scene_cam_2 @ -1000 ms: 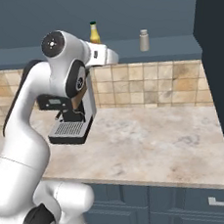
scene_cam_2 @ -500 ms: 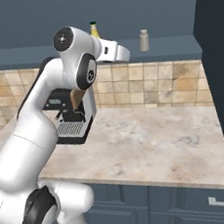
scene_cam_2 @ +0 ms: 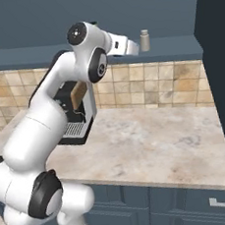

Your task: Take 2 condiments from the cabinet and move them on the counter near the stove.Make sure the condiments are lined up with each other, next to each other.

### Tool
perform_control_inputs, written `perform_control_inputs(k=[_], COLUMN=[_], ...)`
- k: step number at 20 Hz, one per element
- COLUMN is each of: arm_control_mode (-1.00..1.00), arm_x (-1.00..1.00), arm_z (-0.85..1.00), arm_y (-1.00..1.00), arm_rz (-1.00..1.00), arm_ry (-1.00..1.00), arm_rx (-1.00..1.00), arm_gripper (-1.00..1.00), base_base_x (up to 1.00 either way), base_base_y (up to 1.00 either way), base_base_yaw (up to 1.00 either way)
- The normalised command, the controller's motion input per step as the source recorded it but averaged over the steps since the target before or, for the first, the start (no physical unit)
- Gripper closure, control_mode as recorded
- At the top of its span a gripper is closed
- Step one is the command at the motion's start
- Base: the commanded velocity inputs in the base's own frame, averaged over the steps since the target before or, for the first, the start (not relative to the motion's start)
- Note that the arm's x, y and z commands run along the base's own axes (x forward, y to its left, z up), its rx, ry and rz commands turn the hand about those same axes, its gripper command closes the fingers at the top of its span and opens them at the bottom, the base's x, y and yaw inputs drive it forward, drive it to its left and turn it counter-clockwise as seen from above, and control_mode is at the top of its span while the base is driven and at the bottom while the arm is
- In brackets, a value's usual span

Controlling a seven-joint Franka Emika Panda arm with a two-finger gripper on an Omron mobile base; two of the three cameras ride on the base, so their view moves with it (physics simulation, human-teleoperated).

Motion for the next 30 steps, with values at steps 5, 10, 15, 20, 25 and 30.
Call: perform_control_inputs(k=[5, 10, 15, 20, 25, 30], arm_control_mode=[-1.0, -1.0, -1.0, -1.0, -1.0, -1.0], arm_x=[0.41, 0.4, 0.38, 0.4, 0.35, 0.3], arm_z=[0.0, 0.0, 0.0, 0.0, 0.0, 0.0], arm_y=[-0.24, -0.25, -0.22, -0.09, -0.01, -0.08], arm_rz=[0.0, 0.0, 0.0, 0.0, 0.0, 0.0], arm_ry=[0.0, 0.0, 0.0, 0.0, 0.01, 0.01], arm_rx=[0.0, 0.0, 0.0, 0.0, 0.0, 0.0], arm_gripper=[-1.0, -1.0, -1.0, -1.0, -1.0, -1.0], base_base_x=[0.0, 0.0, 0.0, 0.0, 0.0, 0.0], base_base_y=[0.0, 0.0, 0.0, 0.0, 0.0, 0.0], base_base_yaw=[0.0, 0.0, 0.0, 0.0, 0.0, 0.0])
